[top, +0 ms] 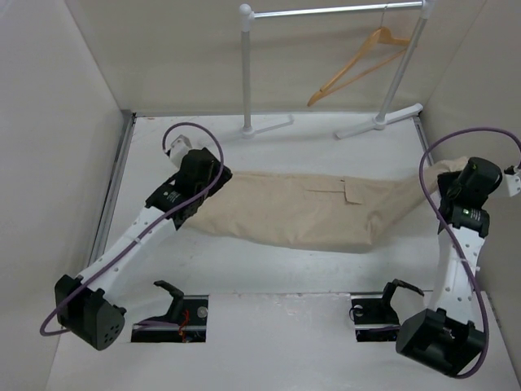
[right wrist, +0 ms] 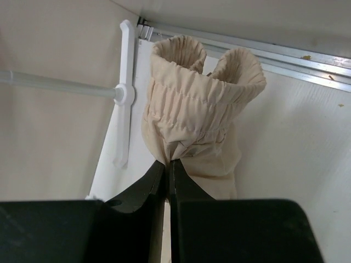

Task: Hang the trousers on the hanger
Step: Fold the trousers at the center of the board.

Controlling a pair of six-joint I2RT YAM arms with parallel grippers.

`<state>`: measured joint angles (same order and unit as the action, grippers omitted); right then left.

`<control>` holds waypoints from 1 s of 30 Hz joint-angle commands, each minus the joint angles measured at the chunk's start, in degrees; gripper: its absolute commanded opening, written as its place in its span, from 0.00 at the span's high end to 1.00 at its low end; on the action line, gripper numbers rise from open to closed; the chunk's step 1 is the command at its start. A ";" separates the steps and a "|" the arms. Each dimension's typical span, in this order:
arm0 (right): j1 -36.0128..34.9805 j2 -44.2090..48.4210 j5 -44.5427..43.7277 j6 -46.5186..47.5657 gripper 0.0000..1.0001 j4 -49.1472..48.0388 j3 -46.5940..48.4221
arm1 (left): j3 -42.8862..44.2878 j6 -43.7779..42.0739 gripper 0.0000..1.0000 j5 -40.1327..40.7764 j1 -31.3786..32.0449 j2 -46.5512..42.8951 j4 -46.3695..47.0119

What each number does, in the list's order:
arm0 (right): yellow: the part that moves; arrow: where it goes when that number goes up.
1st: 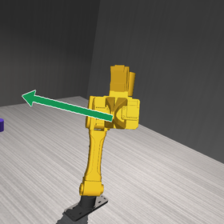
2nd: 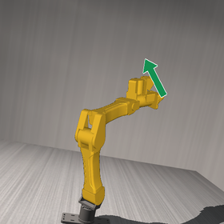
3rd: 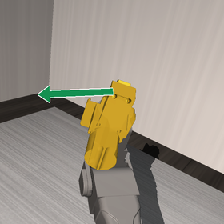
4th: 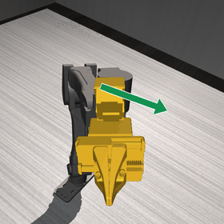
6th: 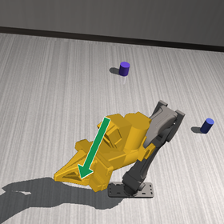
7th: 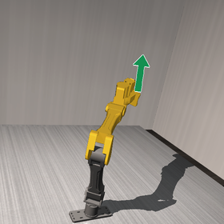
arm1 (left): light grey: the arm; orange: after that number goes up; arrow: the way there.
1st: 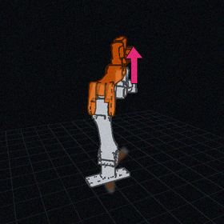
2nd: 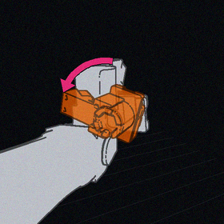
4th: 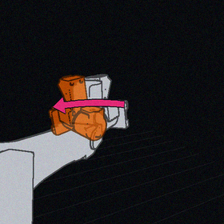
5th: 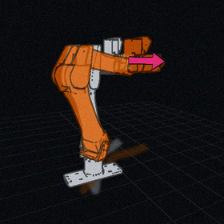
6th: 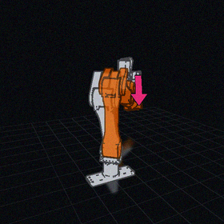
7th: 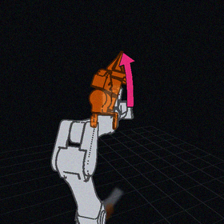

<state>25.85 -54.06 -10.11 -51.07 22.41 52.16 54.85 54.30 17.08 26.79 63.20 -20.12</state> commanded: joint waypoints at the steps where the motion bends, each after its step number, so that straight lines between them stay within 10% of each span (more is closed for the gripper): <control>1: 0.13 2.55 -0.70 3.25 0.91 4.21 4.52 | 7.18 0.89 0.48 5.32 6.28 2.01 -2.73; 9: -13.47 6.25 -0.79 7.03 0.90 7.64 10.23 | 13.36 1.68 0.47 10.69 14.75 2.73 -4.66; 19: -54.32 -5.24 -17.56 -1.39 0.91 10.28 26.56 | 4.57 -5.60 0.46 -6.16 -15.63 -13.62 -10.73; 30: -81.25 -47.58 -24.08 -7.82 0.85 9.84 65.83 | -0.97 -8.51 0.46 -14.80 -37.55 -17.32 -8.09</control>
<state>-51.77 -93.89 -32.67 -56.60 34.52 108.27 54.68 47.53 4.43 -8.75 47.05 -29.54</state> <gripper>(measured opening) 0.146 0.542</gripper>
